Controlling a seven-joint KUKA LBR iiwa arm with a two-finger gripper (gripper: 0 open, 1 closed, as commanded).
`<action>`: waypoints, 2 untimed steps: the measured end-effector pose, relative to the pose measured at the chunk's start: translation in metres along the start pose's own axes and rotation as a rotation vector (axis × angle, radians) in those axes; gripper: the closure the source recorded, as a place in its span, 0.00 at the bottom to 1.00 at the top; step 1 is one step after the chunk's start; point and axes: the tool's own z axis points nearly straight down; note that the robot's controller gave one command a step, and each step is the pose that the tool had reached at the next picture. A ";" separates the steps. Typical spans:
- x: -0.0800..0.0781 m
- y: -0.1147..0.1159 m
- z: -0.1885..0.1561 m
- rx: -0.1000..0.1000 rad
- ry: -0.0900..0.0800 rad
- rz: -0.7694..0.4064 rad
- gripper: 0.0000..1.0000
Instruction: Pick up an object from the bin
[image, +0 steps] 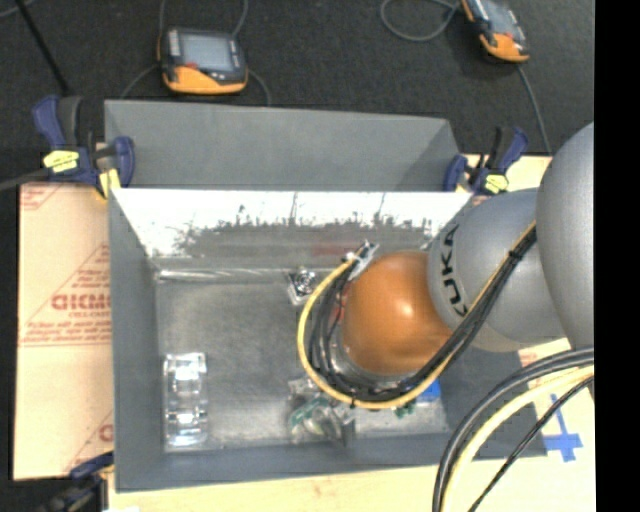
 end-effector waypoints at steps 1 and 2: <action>-0.009 0.014 -0.127 0.004 -0.012 0.005 1.00; -0.041 0.002 -0.148 0.003 -0.007 -0.764 1.00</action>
Offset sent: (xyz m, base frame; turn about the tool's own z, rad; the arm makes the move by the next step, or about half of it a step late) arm -0.0020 0.0172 0.1222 0.0063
